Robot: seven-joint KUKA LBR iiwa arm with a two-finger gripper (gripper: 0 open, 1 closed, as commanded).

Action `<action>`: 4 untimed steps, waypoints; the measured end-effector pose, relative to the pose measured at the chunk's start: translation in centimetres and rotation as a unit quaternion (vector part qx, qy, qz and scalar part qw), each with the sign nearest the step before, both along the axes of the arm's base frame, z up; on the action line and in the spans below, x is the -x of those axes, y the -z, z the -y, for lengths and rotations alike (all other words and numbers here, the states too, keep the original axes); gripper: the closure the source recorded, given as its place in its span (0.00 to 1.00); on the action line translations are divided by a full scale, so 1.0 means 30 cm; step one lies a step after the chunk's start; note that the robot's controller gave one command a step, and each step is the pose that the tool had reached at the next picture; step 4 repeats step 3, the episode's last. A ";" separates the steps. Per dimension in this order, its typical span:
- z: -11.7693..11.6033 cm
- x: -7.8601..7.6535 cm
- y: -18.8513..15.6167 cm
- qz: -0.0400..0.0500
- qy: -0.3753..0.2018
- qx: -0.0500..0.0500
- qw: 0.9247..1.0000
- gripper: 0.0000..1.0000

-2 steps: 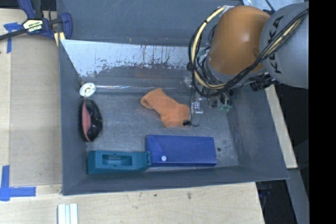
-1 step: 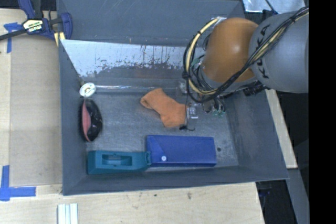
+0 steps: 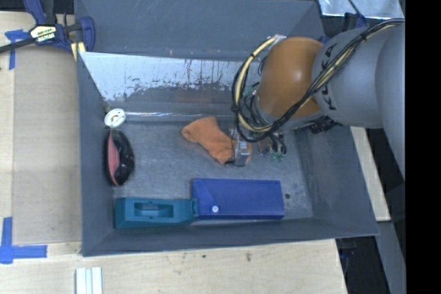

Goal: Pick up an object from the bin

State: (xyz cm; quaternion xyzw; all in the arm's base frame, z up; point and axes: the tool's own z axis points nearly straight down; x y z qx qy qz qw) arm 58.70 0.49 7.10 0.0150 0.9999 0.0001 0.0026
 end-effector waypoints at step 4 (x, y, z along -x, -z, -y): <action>-0.002 -0.069 -0.562 0.001 0.004 0.000 1.000 1.00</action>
Offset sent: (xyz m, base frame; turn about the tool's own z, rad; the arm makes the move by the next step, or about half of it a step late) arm 0.0046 0.0223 -0.0010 0.0112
